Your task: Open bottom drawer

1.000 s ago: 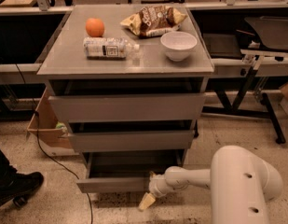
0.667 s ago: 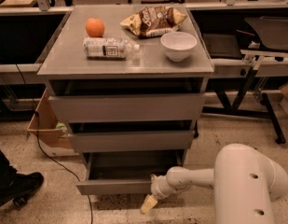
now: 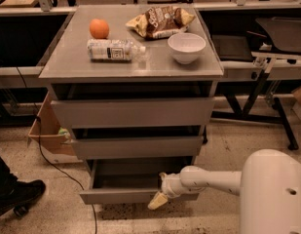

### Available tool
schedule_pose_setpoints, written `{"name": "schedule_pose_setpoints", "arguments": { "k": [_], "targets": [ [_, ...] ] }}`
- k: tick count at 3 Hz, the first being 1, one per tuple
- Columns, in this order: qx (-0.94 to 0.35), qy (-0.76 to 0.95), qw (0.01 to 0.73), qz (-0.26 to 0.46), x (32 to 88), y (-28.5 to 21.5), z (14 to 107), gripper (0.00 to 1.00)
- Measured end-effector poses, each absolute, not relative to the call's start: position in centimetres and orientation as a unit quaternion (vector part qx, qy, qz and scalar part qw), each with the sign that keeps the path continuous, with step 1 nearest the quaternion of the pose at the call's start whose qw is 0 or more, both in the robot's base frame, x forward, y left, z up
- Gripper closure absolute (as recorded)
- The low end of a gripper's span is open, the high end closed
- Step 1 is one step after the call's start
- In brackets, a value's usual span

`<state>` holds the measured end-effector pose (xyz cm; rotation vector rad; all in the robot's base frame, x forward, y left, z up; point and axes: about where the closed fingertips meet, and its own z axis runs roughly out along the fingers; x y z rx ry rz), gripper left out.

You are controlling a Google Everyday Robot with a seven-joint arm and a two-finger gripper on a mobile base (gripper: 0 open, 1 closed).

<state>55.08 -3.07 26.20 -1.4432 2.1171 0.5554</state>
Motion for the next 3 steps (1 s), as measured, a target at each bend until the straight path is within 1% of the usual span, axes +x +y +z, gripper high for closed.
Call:
{"name": "schedule_pose_setpoints", "arguments": {
  "k": [1,3],
  "targets": [
    [-0.524,0.778,0.285,0.199,57.0,-3.6,28.2,0.39],
    [-0.516,0.759,0.334,0.214,61.2,-2.0,28.1,0.85]
  ]
}}
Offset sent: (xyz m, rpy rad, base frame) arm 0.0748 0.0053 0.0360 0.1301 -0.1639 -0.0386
